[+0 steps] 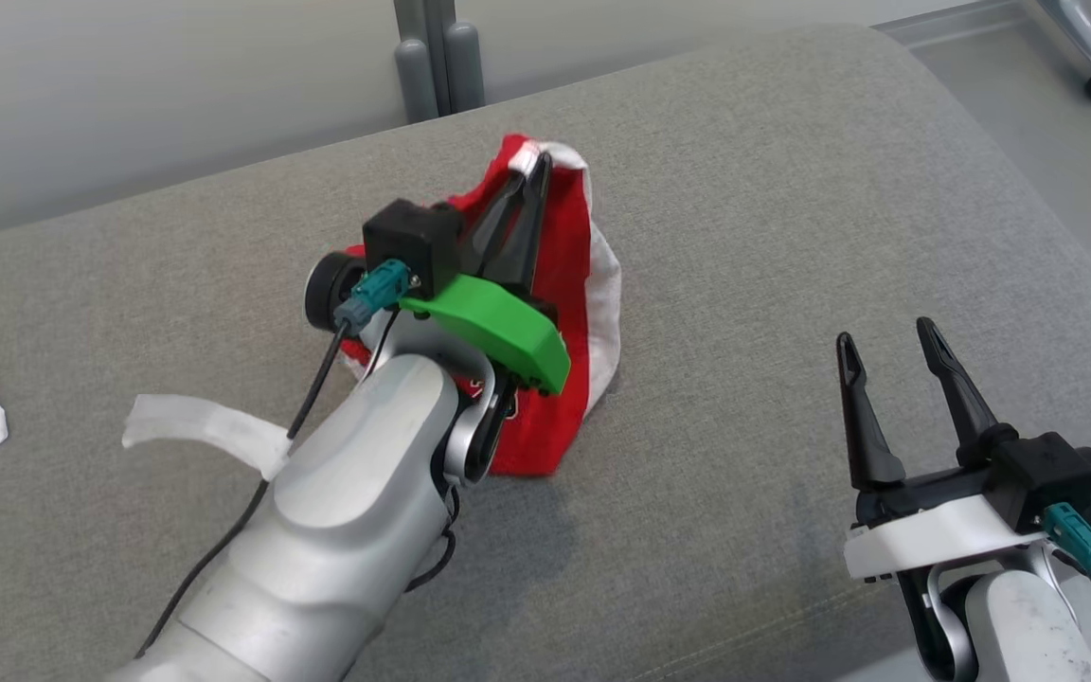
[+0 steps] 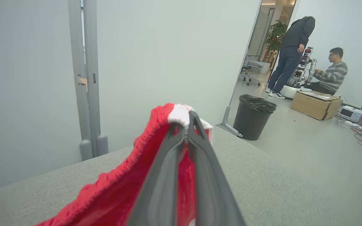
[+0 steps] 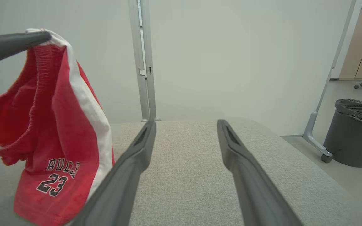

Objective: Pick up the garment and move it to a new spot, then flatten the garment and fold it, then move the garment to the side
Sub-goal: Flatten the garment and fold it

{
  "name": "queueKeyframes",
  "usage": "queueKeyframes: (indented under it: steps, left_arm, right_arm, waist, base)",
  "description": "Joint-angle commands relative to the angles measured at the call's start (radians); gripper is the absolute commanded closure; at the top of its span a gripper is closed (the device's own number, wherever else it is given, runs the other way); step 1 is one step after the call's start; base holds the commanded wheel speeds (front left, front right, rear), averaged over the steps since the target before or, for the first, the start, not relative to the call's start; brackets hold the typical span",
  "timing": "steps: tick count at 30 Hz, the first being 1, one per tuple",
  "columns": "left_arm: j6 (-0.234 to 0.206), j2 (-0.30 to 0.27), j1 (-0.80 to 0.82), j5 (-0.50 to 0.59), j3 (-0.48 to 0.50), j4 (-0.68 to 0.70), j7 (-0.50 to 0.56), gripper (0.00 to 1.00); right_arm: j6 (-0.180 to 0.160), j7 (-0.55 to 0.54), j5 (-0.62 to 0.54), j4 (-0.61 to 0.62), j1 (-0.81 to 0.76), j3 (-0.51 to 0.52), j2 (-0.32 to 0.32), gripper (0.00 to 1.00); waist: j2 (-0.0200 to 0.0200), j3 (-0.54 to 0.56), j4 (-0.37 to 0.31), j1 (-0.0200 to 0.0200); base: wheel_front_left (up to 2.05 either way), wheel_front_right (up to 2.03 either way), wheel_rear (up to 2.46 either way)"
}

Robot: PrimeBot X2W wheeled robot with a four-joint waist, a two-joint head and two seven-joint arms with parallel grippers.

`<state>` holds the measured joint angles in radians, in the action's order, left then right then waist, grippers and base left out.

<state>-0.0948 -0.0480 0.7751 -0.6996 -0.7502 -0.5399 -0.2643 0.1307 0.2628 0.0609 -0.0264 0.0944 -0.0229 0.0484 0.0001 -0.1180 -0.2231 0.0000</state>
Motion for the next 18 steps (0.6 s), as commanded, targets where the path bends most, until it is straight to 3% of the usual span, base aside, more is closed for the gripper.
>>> queueKeyframes:
  steps: [1, 6, 10, 18]
  left_arm:
    - [-0.014, -0.004, 0.027, -0.010, 0.008, 0.012, -0.001, 1.00]
    - [-0.066, -0.004, 0.072, -0.005, 0.062, 0.074, -0.001, 1.00]
    - [-0.080, -0.004, 0.044, 0.003, 0.053, 0.074, -0.001, 1.00]
    - [-0.052, -0.004, -0.070, -0.012, 0.074, 0.000, -0.001, 1.00]
  right_arm:
    - [0.000, 0.003, 0.009, -0.002, 0.012, -0.002, 0.003, 0.00]
    - [0.000, 0.003, 0.012, 0.002, 0.006, 0.002, 0.003, 0.00]
    - [0.000, 0.003, 0.014, 0.007, 0.003, 0.013, 0.003, 0.00]
    - [0.000, 0.003, 0.019, 0.016, 0.007, 0.033, 0.003, 0.00]
  waist:
    - [-0.0001, 0.001, -0.009, 0.0000]
    - [-0.0001, -0.004, -0.017, 0.0000]
    - [-0.0001, -0.014, -0.007, 0.0000]
    - [-0.0001, -0.035, 0.029, 0.0000]
  base:
    - [0.00, 0.00, 0.00]
    - [0.00, 0.00, 0.00]
    - [0.00, 0.00, 0.00]
    - [0.00, 0.00, 0.00]
